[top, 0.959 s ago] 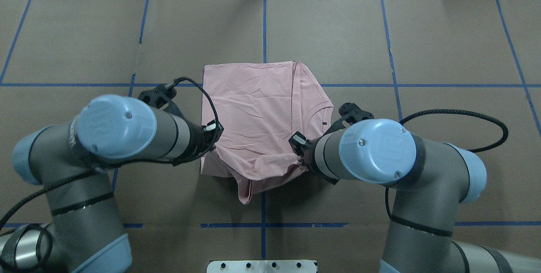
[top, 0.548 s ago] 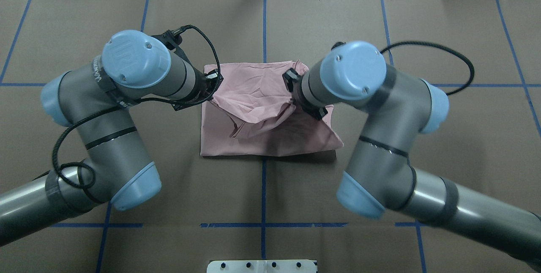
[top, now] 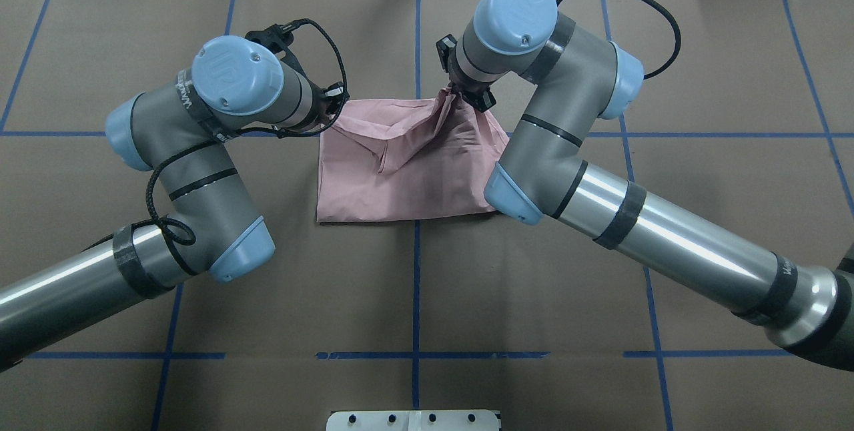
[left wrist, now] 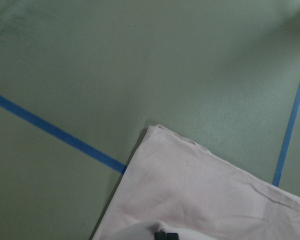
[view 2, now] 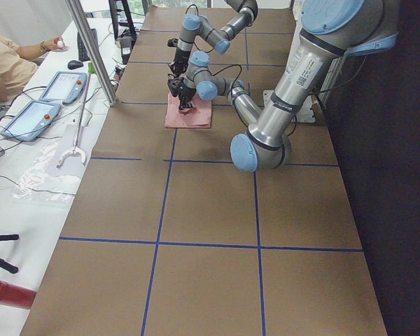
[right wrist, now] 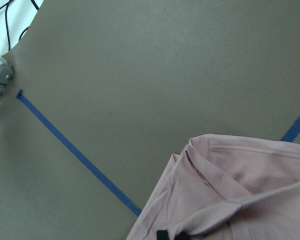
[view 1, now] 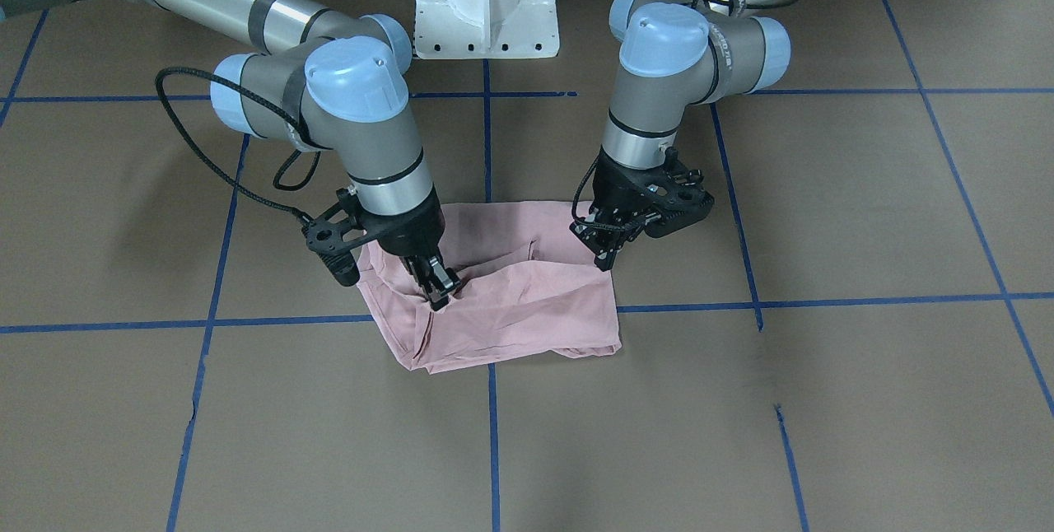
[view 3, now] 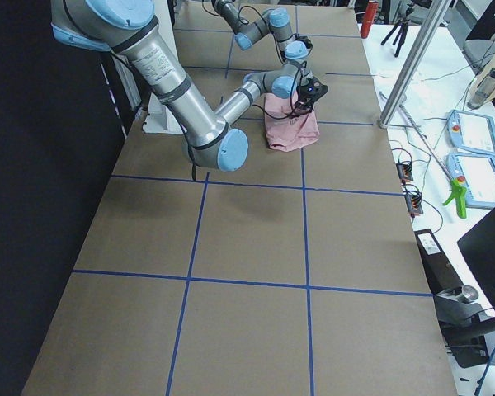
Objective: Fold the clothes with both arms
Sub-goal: 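Release the shirt onto the far edge and raise both grippers away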
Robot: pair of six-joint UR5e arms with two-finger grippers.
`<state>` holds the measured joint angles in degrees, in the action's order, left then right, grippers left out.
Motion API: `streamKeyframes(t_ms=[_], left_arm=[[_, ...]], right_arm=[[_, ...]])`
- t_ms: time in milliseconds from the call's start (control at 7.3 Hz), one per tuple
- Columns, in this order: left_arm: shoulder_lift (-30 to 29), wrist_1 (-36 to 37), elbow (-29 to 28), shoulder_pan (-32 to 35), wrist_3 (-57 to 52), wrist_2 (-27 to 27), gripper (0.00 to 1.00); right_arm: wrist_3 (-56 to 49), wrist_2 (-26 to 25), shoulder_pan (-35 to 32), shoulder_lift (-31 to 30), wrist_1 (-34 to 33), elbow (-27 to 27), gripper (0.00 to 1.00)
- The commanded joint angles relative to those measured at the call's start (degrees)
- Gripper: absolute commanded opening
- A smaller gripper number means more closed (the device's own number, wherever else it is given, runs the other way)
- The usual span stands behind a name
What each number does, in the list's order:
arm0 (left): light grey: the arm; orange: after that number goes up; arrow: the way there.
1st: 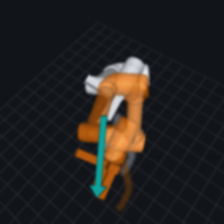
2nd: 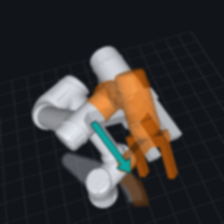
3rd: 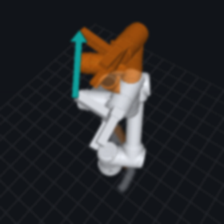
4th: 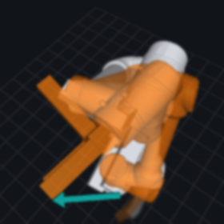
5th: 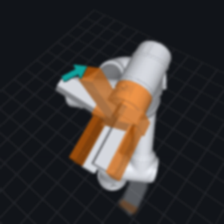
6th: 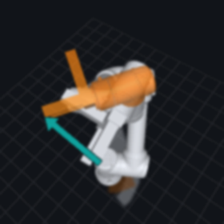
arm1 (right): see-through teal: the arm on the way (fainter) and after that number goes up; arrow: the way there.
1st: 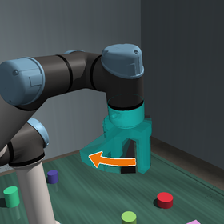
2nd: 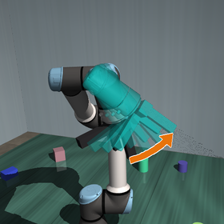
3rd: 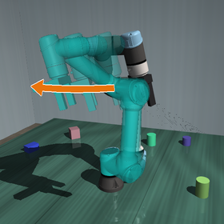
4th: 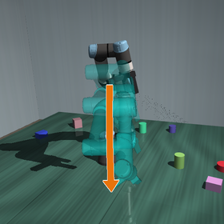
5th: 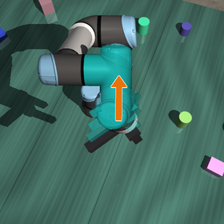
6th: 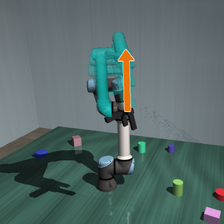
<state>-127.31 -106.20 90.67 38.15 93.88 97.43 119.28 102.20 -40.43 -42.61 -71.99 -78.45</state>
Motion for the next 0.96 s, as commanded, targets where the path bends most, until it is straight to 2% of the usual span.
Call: streamKeyframes(t_ms=[0,137,274,411,548,822], left_arm=[[-2.06,-3.98,-5.12,1.57,-1.95,-0.22,0.00],[-2.06,-9.06,-9.33,1.57,-1.95,-1.96,0.00],[-4.32,-13.20,-15.64,2.79,-4.56,-3.02,0.25],[-6.00,-15.42,-20.31,4.20,-8.15,-3.29,0.39],[-6.02,-16.48,-20.27,6.04,-9.23,-3.30,0.43],[-5.32,-19.73,-20.01,6.84,-9.59,-2.86,0.43]], right_arm=[[-0.36,0.11,-1.06,1.56,1.33,5.04,0.00],[-0.72,0.02,-1.06,2.00,2.89,7.41,0.42],[-0.72,-0.16,-1.06,5.57,7.35,15.96,0.68],[-0.98,-0.42,-1.93,6.91,10.61,20.31,1.00],[-3.77,1.32,-5.33,6.75,10.64,20.44,1.00],[-9.40,3.44,-7.20,5.00,10.64,19.75,1.00]])
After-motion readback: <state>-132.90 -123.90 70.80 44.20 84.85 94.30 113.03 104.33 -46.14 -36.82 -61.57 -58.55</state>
